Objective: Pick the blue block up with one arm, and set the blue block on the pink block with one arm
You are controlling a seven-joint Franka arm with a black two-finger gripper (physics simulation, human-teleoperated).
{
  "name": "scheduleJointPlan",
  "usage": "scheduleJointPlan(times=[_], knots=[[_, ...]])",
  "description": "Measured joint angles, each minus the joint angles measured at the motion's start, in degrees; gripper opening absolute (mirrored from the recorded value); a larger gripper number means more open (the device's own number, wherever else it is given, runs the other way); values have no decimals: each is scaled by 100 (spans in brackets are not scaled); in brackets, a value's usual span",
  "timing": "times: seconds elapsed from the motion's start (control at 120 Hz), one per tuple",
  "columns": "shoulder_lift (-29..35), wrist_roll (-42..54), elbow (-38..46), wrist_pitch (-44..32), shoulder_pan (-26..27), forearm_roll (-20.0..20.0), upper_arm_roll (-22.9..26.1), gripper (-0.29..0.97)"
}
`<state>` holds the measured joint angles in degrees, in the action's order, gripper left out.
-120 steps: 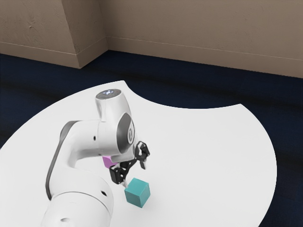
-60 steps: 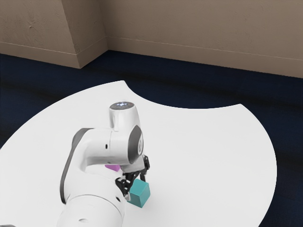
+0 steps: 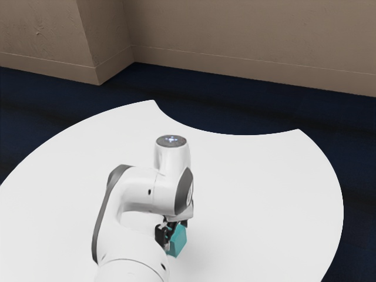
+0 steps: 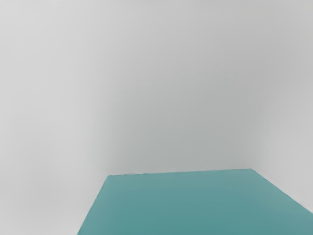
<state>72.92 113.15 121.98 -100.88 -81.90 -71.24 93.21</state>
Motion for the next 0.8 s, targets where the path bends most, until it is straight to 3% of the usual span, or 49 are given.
scheduleJointPlan(times=[0.108,0.4,0.717,0.8], knots=[[-11,-49,-3,-38,-45,-79,7,66],[-53,-168,39,-36,7,-184,-44,39],[-386,-215,195,-31,104,-31,-441,33],[-804,-120,169,-34,-292,64,-562,34]])
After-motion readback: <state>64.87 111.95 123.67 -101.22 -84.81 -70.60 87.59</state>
